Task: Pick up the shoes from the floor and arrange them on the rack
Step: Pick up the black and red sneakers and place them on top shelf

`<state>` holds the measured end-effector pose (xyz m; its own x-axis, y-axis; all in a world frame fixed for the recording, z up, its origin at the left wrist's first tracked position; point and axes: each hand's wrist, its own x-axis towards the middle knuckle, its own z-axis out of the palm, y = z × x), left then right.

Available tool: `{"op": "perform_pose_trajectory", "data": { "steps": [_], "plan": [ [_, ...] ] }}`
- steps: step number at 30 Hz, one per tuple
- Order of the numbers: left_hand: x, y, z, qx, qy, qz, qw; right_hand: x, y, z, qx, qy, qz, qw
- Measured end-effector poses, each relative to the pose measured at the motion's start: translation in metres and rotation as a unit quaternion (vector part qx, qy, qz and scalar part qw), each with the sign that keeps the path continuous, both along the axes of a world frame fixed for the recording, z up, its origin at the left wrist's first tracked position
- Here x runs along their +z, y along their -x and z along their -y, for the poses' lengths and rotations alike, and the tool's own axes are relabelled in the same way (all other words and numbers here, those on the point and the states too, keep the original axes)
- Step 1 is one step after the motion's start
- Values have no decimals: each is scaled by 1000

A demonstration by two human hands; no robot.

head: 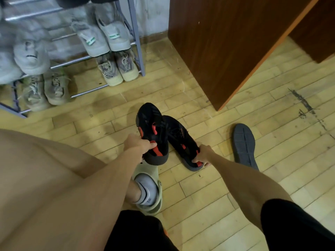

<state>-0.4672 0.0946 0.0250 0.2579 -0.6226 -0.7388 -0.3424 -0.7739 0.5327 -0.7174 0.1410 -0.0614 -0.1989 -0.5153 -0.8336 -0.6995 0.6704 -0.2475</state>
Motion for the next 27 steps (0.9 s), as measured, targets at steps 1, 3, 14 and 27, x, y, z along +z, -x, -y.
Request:
{"op": "perform_pose_trajectory", "data": {
  "steps": [1,3,14,27],
  "plan": [
    [0,-2,1,0,-1,-1,1000,0,-4,1,-1,-19,17,1000],
    [-2,-4,2,15,-3,-10,1000,-1,-10,1,-2,-65,60,996],
    [48,18,21,144,64,-170,973,58,-11,9,-111,21,147,983],
    [216,-48,28,64,242,-167,954,253,-48,84,-127,299,242,914]
  ]
}}
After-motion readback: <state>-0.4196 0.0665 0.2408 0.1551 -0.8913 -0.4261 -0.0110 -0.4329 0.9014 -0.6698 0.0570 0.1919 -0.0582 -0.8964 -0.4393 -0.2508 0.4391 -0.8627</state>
